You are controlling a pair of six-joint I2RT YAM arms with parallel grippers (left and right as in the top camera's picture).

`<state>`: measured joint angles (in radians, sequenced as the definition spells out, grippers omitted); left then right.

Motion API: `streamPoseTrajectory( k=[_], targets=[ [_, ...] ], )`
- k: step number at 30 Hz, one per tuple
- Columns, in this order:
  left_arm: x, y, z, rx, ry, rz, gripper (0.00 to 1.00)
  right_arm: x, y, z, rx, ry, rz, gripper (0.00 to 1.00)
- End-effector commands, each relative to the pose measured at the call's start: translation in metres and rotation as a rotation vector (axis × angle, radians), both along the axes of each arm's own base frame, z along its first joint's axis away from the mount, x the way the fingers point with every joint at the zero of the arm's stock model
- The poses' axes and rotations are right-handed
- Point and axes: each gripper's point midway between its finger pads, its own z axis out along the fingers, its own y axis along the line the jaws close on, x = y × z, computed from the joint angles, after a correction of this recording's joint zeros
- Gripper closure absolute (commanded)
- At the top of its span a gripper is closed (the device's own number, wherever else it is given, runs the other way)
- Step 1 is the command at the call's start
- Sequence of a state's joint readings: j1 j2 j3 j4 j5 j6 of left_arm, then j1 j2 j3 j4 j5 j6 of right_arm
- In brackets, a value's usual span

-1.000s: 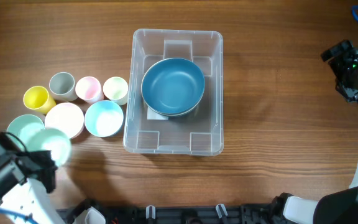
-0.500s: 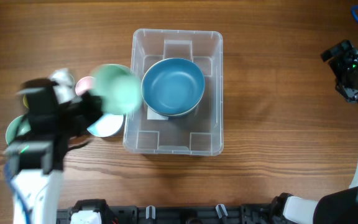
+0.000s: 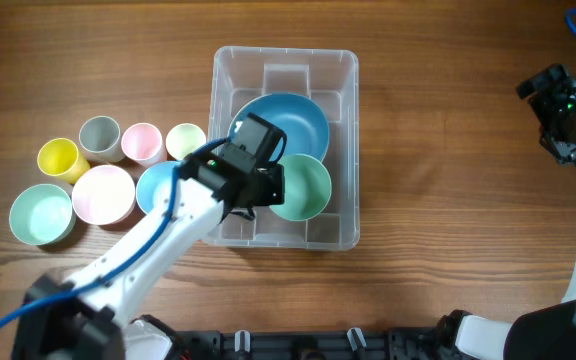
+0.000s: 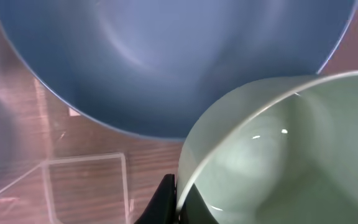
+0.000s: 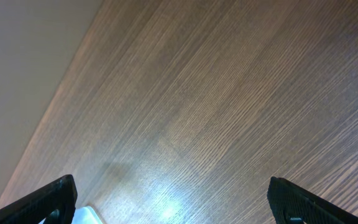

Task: Pack container
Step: 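Place the mint green bowl in the bin's lower right corner, then move the left gripper back and grasp the green bowl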

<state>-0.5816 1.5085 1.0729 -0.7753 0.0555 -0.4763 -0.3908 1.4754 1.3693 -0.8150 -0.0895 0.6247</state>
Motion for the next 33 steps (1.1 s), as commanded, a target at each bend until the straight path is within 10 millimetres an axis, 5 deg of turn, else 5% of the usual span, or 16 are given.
streamPoseTrajectory(
  k=[1,8,12,17,22,25,29,33],
  targets=[
    [-0.005,-0.012,-0.025,0.021,0.07,-0.025,0.96,0.002,0.001,-0.002,0.012,0.001,0.0,0.0],
    [-0.019,-0.04,-0.043,0.023,0.099,-0.115,0.96,0.002,0.001,-0.002,0.012,0.001,0.0,0.0],
    [-0.01,-0.038,-0.027,-0.003,0.072,-0.083,0.6,0.002,0.001,-0.002,0.012,0.001,0.0,0.0],
    [0.004,-0.018,0.026,-0.042,0.021,-0.004,0.38,0.002,0.001,-0.002,0.012,0.001,0.0,0.0],
    [0.015,0.039,0.084,-0.045,-0.094,0.157,0.18,0.002,0.001,-0.002,0.012,0.001,0.0,0.0],
    [0.011,0.112,0.102,0.009,-0.117,0.449,0.11,0.002,0.001,-0.002,0.012,0.001,0.0,0.01],
    [-0.018,0.207,0.097,0.093,-0.021,0.886,0.06,0.002,0.001,-0.002,0.012,0.001,0.0,0.0],
    [-0.049,0.271,0.075,0.128,0.09,1.175,0.04,0.002,0.001,-0.002,0.012,0.001,0.0,0.01]
  ],
)
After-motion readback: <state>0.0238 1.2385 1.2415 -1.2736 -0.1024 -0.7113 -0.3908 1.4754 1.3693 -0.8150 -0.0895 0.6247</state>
